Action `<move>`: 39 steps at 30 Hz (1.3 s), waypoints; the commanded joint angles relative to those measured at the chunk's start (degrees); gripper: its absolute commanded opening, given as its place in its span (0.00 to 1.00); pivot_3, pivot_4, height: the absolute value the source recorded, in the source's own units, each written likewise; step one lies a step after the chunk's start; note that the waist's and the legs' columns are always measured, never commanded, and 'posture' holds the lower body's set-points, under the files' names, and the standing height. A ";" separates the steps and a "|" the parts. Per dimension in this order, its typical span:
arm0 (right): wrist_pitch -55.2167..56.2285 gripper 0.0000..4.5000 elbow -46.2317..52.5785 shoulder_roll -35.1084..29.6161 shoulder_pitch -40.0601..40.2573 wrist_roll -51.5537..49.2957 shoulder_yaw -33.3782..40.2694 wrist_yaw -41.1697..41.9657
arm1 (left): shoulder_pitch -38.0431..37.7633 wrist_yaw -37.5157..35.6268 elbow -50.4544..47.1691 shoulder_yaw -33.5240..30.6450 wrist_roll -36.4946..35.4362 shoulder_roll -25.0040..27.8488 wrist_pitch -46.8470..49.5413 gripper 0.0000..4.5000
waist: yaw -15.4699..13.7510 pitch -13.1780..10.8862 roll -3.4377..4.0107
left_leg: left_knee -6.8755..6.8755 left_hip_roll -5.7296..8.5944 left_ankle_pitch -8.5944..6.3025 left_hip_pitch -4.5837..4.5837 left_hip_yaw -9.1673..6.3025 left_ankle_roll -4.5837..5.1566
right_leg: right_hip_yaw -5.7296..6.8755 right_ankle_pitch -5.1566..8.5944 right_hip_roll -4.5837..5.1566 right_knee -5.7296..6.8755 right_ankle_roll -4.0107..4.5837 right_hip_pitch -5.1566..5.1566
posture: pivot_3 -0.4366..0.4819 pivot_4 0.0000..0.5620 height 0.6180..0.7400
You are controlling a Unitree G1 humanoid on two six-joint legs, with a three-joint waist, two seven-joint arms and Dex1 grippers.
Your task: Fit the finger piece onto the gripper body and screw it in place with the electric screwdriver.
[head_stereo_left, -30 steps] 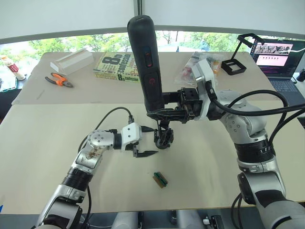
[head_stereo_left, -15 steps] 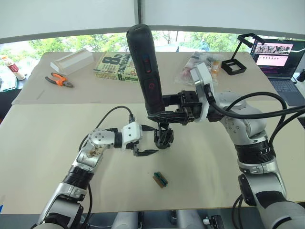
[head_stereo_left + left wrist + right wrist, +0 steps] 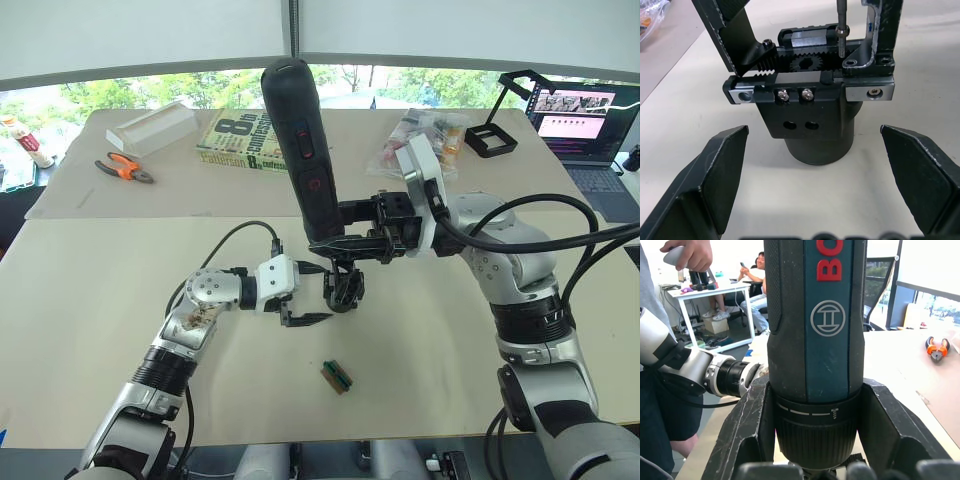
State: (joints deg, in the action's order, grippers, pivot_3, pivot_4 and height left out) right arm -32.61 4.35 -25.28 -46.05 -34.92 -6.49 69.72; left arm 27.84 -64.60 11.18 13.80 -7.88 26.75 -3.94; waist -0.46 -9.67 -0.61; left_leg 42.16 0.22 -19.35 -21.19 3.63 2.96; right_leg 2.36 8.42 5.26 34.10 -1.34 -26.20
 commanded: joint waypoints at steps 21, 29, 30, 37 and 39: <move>1.70 0.42 3.15 0.25 0.70 -1.85 1.81 -0.05 | 1.71 0.02 0.91 -0.50 0.47 -0.15 -2.34 1.00 | 0.00 0.00 0.00 | 0.00 0.00 0.00 0.00 0.00 0.00 | 0.00 0.00 0.00 0.00 0.00 0.00 | 0.48 0.27 1.00; 1.98 0.42 3.61 0.16 1.13 -1.79 1.72 0.24 | 1.59 0.02 0.65 -0.46 0.53 -0.12 -2.42 1.00 | -0.01 0.00 0.00 | 0.01 0.00 0.00 0.00 0.00 0.00 | 0.00 0.00 0.00 0.01 0.00 0.00 | 0.48 0.27 1.00; 2.05 0.42 3.55 0.25 1.10 -1.77 1.72 0.22 | 1.69 0.00 0.71 -0.48 0.53 -0.11 -2.45 1.00 | -0.01 0.00 0.00 | 0.00 0.00 0.00 0.00 0.00 0.00 | 0.00 0.00 0.00 0.01 0.00 0.00 | 0.48 0.27 1.00; 2.12 0.42 3.45 0.68 0.33 -1.96 1.95 0.07 | 1.59 0.03 0.57 -0.49 0.62 0.00 -2.56 1.00 | 0.00 0.00 0.00 | 0.00 0.00 0.00 0.00 0.00 0.00 | 0.00 0.00 0.00 0.00 0.00 0.00 | 0.48 0.27 1.00; 2.15 0.42 3.46 0.68 0.26 -1.89 1.93 0.10 | 1.53 0.07 0.45 -0.49 0.62 -0.01 -2.59 1.00 | 0.00 0.00 0.00 | 0.00 0.00 0.00 0.00 0.00 0.00 | 0.00 0.00 0.00 0.00 0.00 0.00 | 0.48 0.27 1.00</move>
State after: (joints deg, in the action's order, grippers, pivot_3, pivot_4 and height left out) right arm -31.97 5.21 -24.94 -44.52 -35.05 -6.39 69.76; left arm 28.66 -64.56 12.40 13.79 -6.97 26.74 -5.11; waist -0.46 -9.67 -0.61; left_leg 42.17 0.22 -19.35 -21.19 3.63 2.96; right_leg 2.36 8.42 5.26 34.10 -1.34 -26.20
